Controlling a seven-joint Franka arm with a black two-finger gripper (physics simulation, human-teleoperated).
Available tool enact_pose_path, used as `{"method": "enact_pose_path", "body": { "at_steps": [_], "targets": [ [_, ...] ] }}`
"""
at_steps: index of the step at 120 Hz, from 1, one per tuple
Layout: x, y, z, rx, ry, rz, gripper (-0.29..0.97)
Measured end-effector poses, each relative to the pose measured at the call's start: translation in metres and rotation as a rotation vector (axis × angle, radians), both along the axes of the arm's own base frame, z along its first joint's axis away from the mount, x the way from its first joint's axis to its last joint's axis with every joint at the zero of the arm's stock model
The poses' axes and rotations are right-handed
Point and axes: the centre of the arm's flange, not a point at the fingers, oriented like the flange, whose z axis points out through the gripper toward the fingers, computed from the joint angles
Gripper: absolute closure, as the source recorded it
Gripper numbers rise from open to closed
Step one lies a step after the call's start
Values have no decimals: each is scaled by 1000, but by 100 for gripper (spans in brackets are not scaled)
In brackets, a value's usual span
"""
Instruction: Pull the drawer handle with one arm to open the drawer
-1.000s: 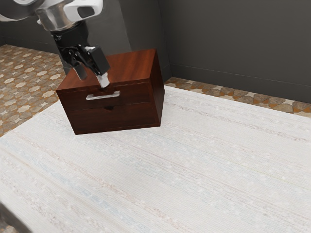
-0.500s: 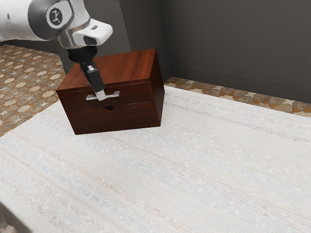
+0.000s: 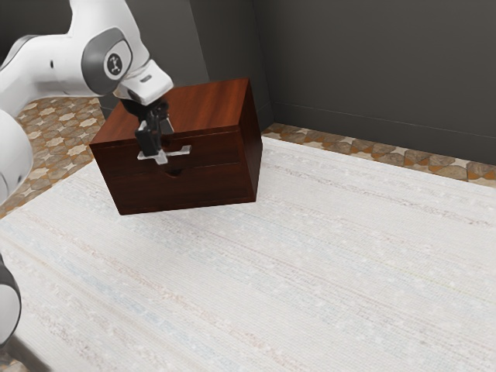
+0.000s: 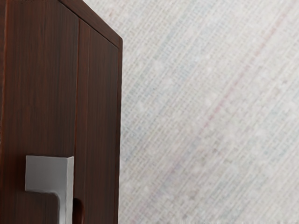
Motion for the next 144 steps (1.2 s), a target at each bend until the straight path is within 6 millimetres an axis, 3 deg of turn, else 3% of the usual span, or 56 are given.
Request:
{"method": "enact_pose_path", "body": {
  "at_steps": [42,65,144],
  "targets": [
    [5,20,-14,47,5,-170,0],
    [8,21,-19,68,3,-220,9],
    [2,34,-41,108,49,-121,18]
  ]
}}
